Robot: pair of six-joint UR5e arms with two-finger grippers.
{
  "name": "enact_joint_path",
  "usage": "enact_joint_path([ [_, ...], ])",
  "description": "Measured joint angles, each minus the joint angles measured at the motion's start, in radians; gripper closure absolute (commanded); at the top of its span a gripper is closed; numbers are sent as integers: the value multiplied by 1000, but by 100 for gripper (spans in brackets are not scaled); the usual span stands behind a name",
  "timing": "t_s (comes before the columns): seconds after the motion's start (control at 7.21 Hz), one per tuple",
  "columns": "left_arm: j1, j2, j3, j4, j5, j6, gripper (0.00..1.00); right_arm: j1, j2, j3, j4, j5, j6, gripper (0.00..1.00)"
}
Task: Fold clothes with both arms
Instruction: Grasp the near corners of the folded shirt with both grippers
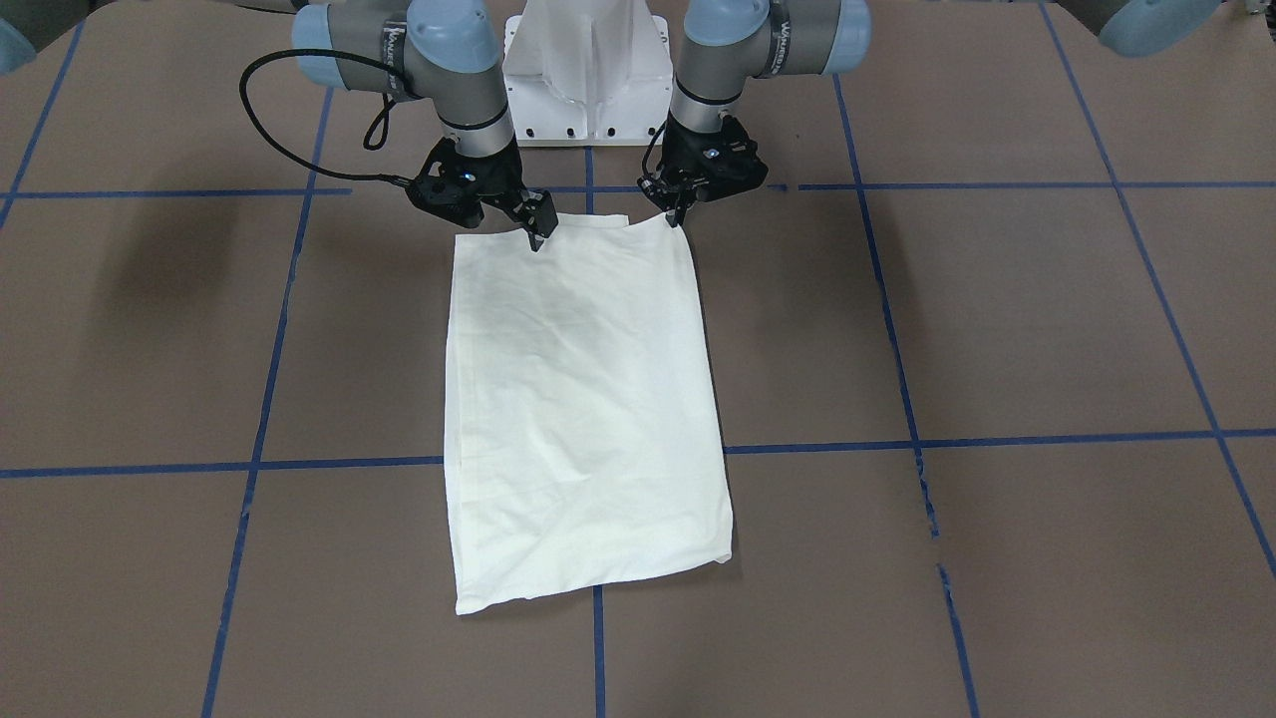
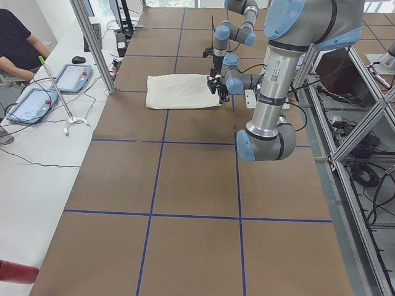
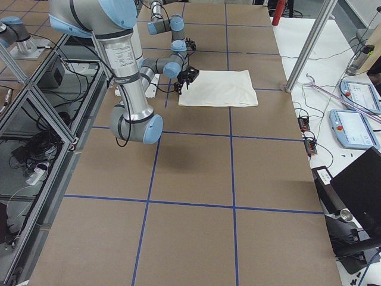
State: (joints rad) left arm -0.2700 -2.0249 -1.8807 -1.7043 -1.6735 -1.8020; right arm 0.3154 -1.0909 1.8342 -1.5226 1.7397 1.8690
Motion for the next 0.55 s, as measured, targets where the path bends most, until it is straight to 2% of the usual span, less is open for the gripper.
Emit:
enact_joint_path([
  [0.55,0,4,1,-1,-1,1,100,-38,1,-18,2,-23,33,0],
])
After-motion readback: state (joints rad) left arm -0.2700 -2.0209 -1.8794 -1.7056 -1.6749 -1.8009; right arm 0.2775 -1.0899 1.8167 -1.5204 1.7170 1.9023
